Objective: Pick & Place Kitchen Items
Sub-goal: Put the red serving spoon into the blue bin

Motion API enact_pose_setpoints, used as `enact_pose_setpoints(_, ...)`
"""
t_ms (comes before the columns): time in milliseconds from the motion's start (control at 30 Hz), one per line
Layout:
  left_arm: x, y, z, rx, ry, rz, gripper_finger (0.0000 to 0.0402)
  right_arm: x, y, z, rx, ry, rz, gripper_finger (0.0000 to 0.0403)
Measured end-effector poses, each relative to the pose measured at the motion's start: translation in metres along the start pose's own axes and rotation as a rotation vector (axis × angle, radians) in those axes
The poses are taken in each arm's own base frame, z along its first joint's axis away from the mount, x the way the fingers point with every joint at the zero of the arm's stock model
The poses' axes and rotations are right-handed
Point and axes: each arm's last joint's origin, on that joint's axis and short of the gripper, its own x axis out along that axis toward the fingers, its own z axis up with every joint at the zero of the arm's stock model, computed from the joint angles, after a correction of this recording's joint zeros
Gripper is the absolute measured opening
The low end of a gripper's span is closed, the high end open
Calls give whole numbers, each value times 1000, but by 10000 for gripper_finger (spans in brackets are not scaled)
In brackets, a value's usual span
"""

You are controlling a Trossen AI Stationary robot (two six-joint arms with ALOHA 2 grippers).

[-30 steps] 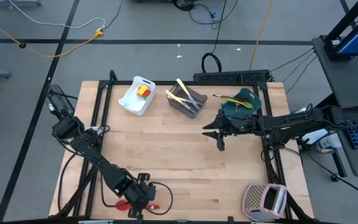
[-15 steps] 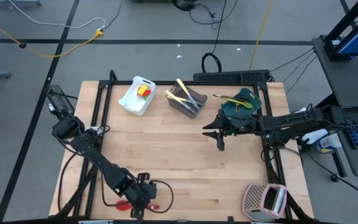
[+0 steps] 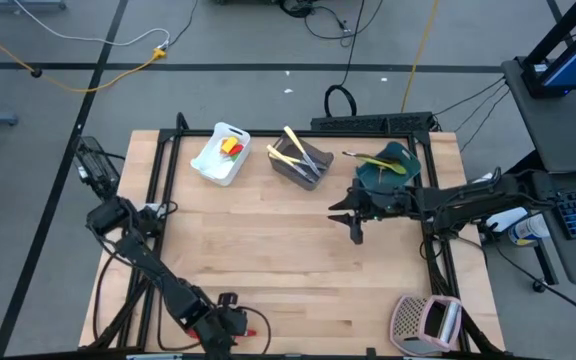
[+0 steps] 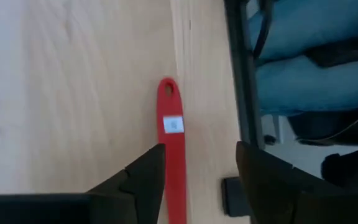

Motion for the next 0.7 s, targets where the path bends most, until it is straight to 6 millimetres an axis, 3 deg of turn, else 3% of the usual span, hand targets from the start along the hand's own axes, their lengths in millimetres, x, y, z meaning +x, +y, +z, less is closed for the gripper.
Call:
enact_pose_setpoints(200, 16, 3, -15, -11, 81, 69, 177, 0, -3, -15, 0, 43, -7, 114)
enact_pose_setpoints(367, 19, 6, -21, 16, 118, 116, 140, 0, -3, -16, -4, -4, 1, 114)
enact_pose_setpoints(567, 20, 13, -16, 33, 110, 147, 35, 0, -1, -7, -4, -92, 15, 114)
enact_pose_setpoints(700, 18, 21, -6, 33, 100, 148, 27, -1, 1, 0, -84, -169, 26, 115)
